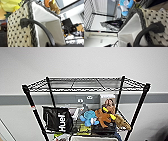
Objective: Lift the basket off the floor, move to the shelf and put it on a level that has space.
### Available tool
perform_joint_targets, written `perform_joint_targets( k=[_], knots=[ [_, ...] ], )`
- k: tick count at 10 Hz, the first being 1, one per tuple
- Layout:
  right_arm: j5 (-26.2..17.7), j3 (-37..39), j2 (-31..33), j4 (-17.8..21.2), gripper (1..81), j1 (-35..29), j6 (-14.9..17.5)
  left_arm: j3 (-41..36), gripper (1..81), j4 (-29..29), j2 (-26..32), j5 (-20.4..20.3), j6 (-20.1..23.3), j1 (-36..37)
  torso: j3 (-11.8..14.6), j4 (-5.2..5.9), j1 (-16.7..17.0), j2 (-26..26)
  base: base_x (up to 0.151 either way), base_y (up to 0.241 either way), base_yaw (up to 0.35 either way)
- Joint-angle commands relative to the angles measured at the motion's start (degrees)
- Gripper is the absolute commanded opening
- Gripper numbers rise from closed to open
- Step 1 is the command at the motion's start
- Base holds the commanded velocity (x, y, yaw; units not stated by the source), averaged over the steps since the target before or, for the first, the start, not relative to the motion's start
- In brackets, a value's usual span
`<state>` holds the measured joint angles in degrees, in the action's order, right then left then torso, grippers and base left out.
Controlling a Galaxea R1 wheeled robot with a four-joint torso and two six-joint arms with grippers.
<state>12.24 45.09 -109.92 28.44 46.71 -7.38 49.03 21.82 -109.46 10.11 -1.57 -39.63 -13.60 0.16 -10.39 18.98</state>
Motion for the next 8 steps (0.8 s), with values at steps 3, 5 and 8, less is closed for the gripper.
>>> perform_joint_targets(
  k=[3,5,8],
  knots=[
    [-2.57,-9.24,6.00,-0.06,1.0,-14.04,-0.18,-11.23,1.0,1.65,8.28,0.62,-4.05,15.58,0.00,0.00,0.00,0.00,0.000,0.000,0.000],
    [-3.19,-11.09,8.11,3.63,1.0,-18.70,-0.27,-13.96,1.0,2.26,10.39,1.32,-6.95,20.94,0.00,0.00,0.00,0.02,0.000,0.000,0.000],
    [-3.80,-13.99,10.40,7.68,1.0,-23.89,-0.27,-18.25,1.0,4.37,13.11,2.11,-10.29,27.53,0.00,0.00,0.00,0.02,0.000,0.000,0.000]
  ],
)
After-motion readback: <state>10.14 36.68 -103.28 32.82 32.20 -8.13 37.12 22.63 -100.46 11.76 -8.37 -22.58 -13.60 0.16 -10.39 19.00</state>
